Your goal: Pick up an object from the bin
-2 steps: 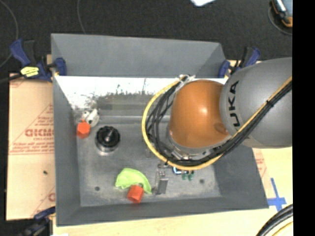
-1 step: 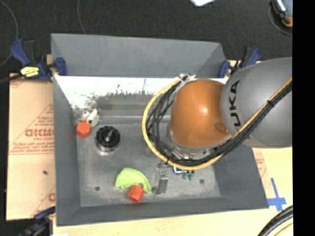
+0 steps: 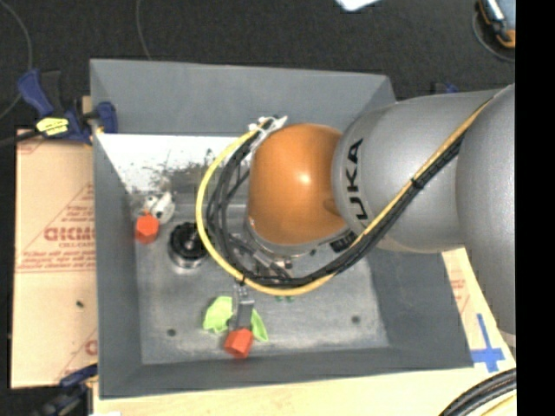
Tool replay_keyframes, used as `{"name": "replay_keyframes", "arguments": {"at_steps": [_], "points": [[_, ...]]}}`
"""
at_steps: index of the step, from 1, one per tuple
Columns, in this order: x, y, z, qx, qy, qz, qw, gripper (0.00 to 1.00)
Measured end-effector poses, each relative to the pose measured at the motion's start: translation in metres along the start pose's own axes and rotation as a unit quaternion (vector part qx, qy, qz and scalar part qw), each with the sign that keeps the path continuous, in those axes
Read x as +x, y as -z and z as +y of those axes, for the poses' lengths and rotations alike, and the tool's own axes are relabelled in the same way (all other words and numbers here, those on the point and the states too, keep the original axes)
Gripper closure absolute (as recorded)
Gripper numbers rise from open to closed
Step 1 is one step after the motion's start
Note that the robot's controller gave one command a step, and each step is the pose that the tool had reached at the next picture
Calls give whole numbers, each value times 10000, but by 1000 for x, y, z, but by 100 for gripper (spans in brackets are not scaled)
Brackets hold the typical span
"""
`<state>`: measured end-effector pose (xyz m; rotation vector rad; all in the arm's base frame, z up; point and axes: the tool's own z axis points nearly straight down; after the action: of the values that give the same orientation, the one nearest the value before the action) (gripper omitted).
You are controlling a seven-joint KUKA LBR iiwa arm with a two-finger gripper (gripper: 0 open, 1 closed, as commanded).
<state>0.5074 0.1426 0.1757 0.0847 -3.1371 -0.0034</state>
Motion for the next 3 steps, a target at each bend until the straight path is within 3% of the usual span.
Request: {"name": "replay_keyframes", "arguments": {"at_steps": [1,2,3], "points": [[41,-2,-69,25,351,15,9994,0],[8,-34,-40,-3,1208,-27,9927,0],[24,-94,-67,23,1733,12,9849,0]]}}
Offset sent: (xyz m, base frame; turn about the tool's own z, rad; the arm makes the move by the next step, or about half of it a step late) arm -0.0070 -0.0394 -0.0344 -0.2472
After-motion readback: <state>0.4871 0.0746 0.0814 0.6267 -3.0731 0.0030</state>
